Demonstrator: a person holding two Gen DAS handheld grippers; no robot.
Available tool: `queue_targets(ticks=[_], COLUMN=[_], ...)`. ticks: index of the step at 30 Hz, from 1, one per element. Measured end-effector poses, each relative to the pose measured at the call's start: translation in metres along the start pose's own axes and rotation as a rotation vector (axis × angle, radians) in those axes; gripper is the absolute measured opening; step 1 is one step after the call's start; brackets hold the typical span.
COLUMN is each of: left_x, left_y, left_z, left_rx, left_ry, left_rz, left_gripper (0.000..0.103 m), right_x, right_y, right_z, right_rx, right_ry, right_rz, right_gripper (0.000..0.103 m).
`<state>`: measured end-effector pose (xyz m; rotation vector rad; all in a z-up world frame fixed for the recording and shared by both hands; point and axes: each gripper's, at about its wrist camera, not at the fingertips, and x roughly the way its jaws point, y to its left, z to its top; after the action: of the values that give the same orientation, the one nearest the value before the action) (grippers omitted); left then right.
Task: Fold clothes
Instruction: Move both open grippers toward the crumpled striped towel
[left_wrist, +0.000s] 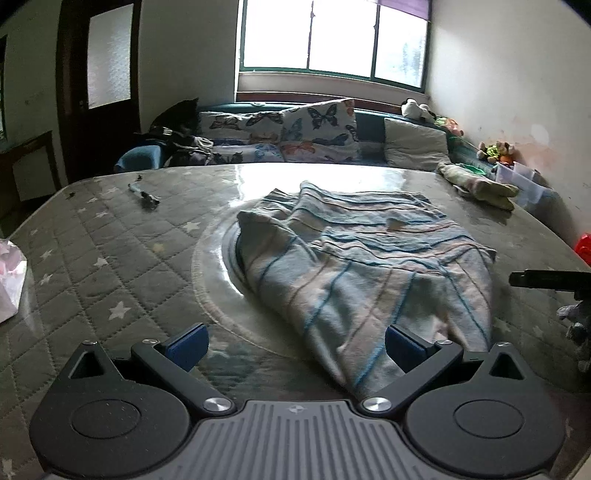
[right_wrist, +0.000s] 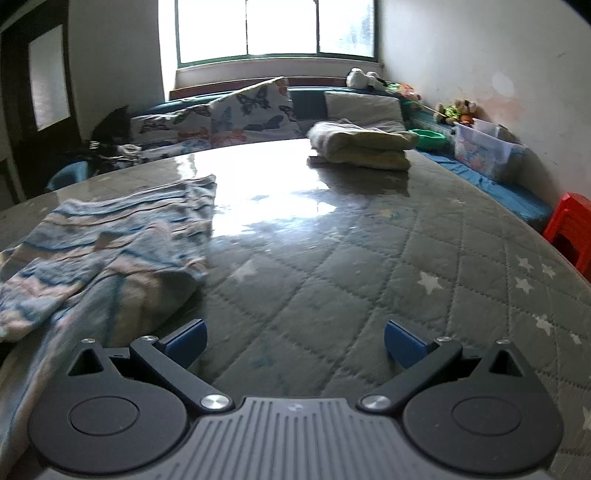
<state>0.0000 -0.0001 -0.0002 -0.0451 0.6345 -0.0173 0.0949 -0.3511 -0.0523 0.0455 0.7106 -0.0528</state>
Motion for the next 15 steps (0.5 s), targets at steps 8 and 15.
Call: queue_targets(ticks=[8,15], left_x=[0.002,0.001], left_y=[-0.018,-0.022], left_z=[-0.003,-0.007], left_rx=[0.029,0.021], left_ry=[0.046,0.069], left_rz=[-0.027,-0.025], left_gripper=[0.103,0.103], right_x=[-0.033,-0.068], right_y=[0.031,0.040], right_z=[-0.013,-0.026], right_rx=[-0.096,-0.087], right_ry=[-0.095,-0.116], right_rz=[-0.023,0.113], right_gripper=[0.103,0.103])
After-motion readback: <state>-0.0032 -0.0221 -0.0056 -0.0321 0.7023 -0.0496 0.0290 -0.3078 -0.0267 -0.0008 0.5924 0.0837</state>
